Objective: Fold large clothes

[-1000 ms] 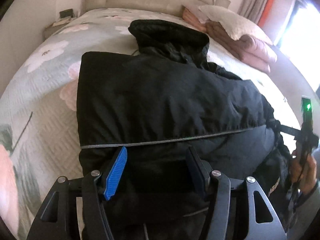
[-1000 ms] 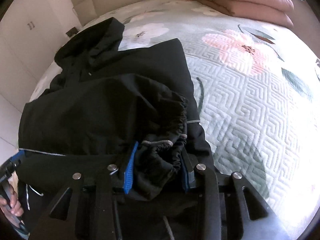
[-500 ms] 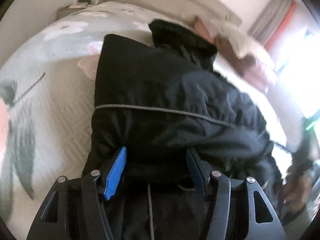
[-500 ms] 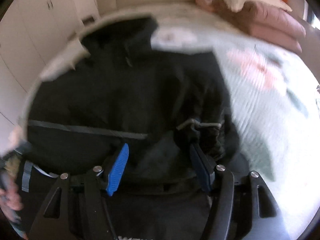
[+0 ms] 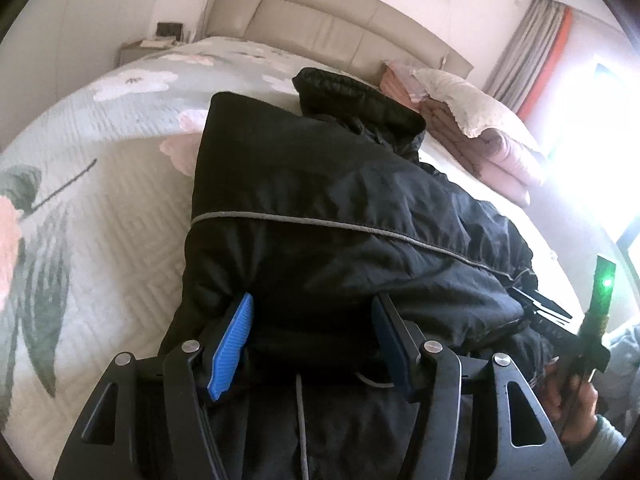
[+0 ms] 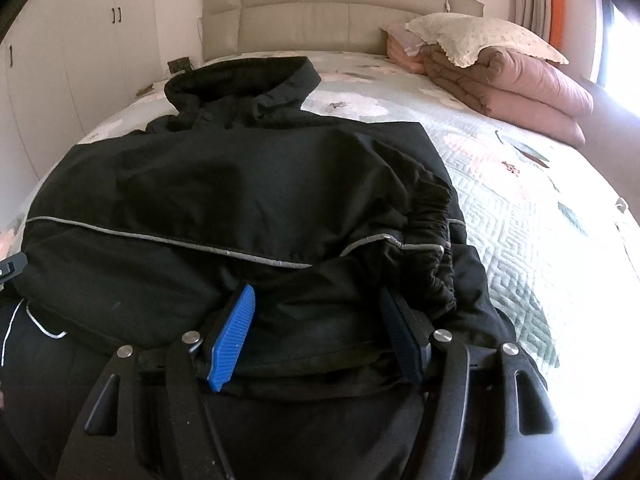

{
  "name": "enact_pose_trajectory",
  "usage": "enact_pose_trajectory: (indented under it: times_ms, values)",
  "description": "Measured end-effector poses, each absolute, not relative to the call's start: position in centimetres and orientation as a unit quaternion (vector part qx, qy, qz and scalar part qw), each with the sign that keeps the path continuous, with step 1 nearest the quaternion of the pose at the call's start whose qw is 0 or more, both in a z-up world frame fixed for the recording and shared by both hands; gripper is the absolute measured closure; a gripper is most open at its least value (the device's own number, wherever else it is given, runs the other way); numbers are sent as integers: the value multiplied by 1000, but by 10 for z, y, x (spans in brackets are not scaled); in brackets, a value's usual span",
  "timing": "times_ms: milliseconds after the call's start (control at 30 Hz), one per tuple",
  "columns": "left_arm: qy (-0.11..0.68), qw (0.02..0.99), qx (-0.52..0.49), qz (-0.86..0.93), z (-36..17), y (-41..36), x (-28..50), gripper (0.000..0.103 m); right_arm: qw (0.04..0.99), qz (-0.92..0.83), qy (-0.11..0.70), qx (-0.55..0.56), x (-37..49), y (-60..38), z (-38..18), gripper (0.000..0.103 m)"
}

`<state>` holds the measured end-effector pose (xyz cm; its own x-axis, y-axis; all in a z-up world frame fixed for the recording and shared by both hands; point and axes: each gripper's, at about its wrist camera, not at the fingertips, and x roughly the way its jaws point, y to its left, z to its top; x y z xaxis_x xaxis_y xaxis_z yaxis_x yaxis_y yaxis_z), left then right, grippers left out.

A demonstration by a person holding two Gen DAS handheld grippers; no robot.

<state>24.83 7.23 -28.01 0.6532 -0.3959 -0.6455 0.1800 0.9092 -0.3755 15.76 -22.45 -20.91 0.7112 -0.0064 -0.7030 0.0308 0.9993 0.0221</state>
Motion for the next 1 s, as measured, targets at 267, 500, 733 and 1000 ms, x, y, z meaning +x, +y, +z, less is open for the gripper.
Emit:
enact_pose_trajectory:
  times_ms: [267, 500, 733, 1000]
  values:
    - [420, 882, -139, -161, -264, 72, 255, 40, 910, -19, 415, 10, 162, -223, -198, 36]
    - [443, 870, -153, -152, -183, 68, 322, 40, 889, -19, 451, 79, 209, -236, -124, 31]
    - [563, 814, -126, -64, -269, 64, 402, 40, 814, -37, 572, 96, 282, -250, -195, 35]
    - [473, 864, -120, -126, -149, 66, 436, 40, 854, 5, 515, 71, 328, -250, -97, 35]
